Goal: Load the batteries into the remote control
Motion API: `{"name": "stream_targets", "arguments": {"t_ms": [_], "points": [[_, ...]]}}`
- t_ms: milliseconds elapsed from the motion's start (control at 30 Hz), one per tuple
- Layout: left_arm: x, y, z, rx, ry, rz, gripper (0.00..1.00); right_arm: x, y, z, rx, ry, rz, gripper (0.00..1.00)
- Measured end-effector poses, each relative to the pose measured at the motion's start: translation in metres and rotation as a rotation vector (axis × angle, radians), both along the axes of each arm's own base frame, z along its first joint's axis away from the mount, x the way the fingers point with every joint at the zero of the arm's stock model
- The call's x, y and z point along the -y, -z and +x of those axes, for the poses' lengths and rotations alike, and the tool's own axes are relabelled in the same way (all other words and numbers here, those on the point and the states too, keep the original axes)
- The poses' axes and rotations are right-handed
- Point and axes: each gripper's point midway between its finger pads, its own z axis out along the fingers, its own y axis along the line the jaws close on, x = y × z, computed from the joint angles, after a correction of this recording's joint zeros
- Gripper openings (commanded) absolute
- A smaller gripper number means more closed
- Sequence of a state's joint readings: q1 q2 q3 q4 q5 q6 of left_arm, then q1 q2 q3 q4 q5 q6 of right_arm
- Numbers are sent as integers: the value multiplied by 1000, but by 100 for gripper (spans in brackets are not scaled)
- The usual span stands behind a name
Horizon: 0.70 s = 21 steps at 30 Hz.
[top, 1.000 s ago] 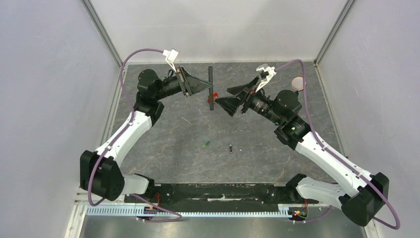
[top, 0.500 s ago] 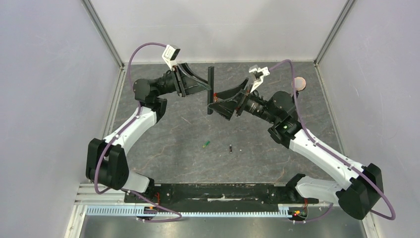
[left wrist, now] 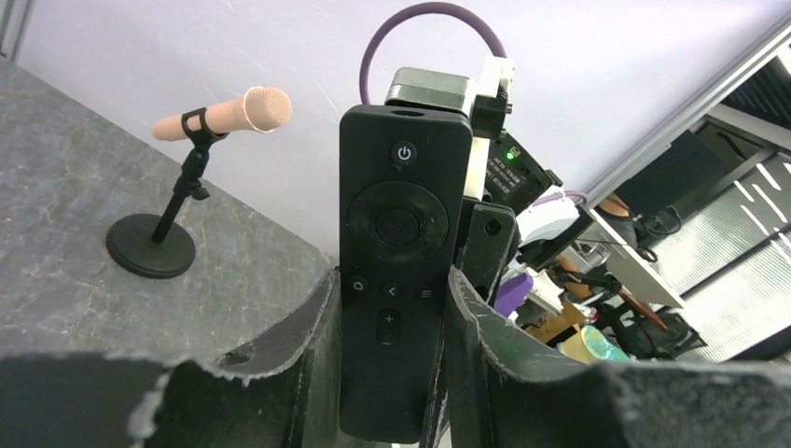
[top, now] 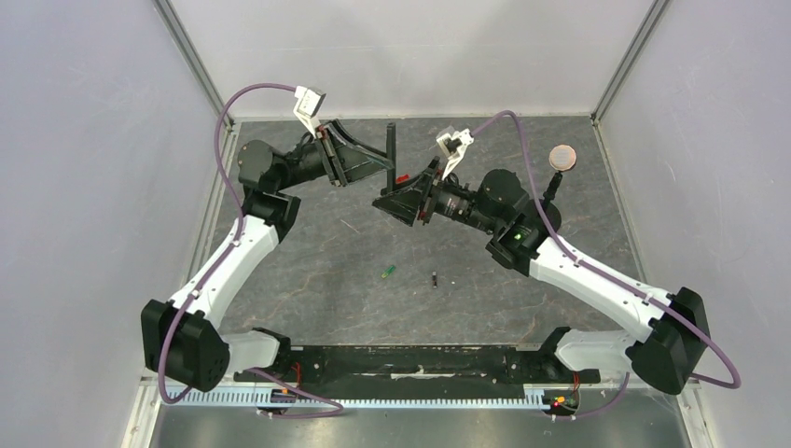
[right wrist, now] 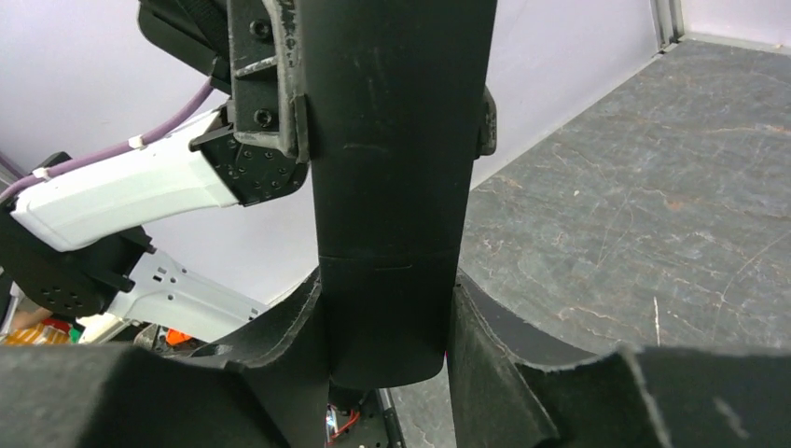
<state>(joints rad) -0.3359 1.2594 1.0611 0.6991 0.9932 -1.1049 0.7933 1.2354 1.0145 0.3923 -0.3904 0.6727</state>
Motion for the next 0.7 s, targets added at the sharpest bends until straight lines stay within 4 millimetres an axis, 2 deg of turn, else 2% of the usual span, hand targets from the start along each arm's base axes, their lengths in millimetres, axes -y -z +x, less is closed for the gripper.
{"name": "stream_targets", "arguments": {"t_ms": [33,133,200,467,600,700], "points": [[0,1,0,1,-2,4,19,-1,2,0,-7,8,-5,28],[0,4,1,8,-11,17,56,-2,5,1,-6,17,-25,21],[-1,5,1,12,-20,25,69,-3,7,3,10,32,-53,19],[-9,20,14,-20,-166,120,72,-3,15,19,139,143,-226,19],[-15,31,24,-31,-251,181,71,-7,34,30,215,200,-378,21],[-21,42,32,-54,-317,230,61,-11,56,35,261,227,-506,21]]}}
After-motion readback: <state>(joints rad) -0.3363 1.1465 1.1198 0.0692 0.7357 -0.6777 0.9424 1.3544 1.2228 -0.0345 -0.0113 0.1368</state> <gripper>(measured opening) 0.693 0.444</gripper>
